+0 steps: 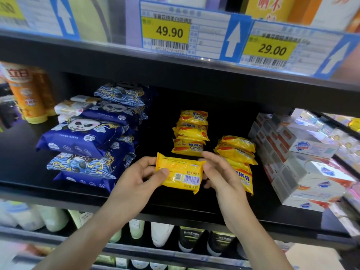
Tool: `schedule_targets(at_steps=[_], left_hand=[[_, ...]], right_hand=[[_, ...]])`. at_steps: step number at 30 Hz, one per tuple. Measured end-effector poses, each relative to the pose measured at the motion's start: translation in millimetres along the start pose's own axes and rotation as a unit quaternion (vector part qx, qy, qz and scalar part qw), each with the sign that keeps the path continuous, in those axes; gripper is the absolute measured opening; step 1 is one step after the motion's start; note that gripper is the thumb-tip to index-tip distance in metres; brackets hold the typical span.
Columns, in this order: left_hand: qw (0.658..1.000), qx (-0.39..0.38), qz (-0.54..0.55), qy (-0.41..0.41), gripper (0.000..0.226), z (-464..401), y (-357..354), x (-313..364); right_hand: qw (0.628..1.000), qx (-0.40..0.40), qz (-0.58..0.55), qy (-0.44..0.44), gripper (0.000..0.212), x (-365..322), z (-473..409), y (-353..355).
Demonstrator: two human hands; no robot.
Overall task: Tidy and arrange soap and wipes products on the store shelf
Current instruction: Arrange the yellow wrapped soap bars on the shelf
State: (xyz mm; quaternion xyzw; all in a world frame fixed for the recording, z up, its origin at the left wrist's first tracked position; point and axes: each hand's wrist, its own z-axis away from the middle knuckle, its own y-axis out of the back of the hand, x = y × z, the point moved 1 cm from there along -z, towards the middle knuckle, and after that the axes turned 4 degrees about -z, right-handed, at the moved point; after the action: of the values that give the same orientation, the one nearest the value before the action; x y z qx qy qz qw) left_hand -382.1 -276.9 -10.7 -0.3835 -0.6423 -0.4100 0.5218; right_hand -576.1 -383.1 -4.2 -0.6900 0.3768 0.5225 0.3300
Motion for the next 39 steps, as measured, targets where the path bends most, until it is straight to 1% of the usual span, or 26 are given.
schedule_targets(at_steps=[3,5,8,11,15,17,19,23,24,27,29,33,39], left_hand=[[1.000,0.003,-0.002,-0.012,0.034,1.1,-0.6,0.1],[1.000,0.002,-0.010,-0.022,0.029,1.1,0.5,-0.2],[0.999,-0.002,-0.019,-0.035,0.027,1.2,1.5,-0.8],[0.998,-0.006,-0.038,-0.049,0.027,1.5,1.7,-0.3],[0.996,-0.007,-0.056,-0.063,0.026,1.3,2.1,-0.7],[0.996,-0.008,-0.061,-0.068,0.022,1.3,1.9,-0.5],[0.995,-0.008,-0.070,-0.069,0.019,1.5,1.6,-0.5],[0.995,0.005,-0.084,-0.057,0.023,1.6,1.0,-0.9],[0.995,0.003,-0.089,-0.047,0.024,2.2,0.9,-0.3],[0.992,-0.010,-0.121,-0.014,0.048,4.2,-0.3,1.8],[0.988,-0.001,-0.153,0.002,0.058,5.1,-0.5,3.4],[0.981,0.016,-0.194,0.005,0.065,5.9,-2.2,7.6],[0.986,0.020,-0.162,0.022,0.083,4.4,0.3,4.6]], right_hand=[[0.999,-0.028,0.014,-0.010,0.037,-3.8,0.7,-2.4],[0.998,-0.051,0.038,-0.013,0.040,-4.1,1.3,-5.8],[0.995,-0.075,0.065,-0.013,0.034,-2.3,2.2,-8.6],[0.995,-0.078,0.064,-0.003,0.028,-1.9,2.4,-8.5],[0.993,-0.079,0.092,0.013,0.033,1.8,1.9,-7.3],[0.992,-0.077,0.102,0.019,0.032,3.3,2.1,-7.2],[0.992,-0.073,0.103,0.025,0.029,4.1,2.5,-7.3],[0.993,-0.062,0.095,0.033,0.030,4.4,2.7,-7.4],[0.993,-0.061,0.092,0.038,0.030,4.2,2.9,-7.2],[0.993,-0.056,0.089,0.051,0.032,2.8,3.8,-6.5],[0.993,-0.053,0.091,0.058,0.033,2.5,4.1,-6.0],[0.992,-0.051,0.092,0.063,0.033,3.0,4.4,-5.6],[0.993,-0.052,0.079,0.071,0.034,2.3,4.0,-4.8]])
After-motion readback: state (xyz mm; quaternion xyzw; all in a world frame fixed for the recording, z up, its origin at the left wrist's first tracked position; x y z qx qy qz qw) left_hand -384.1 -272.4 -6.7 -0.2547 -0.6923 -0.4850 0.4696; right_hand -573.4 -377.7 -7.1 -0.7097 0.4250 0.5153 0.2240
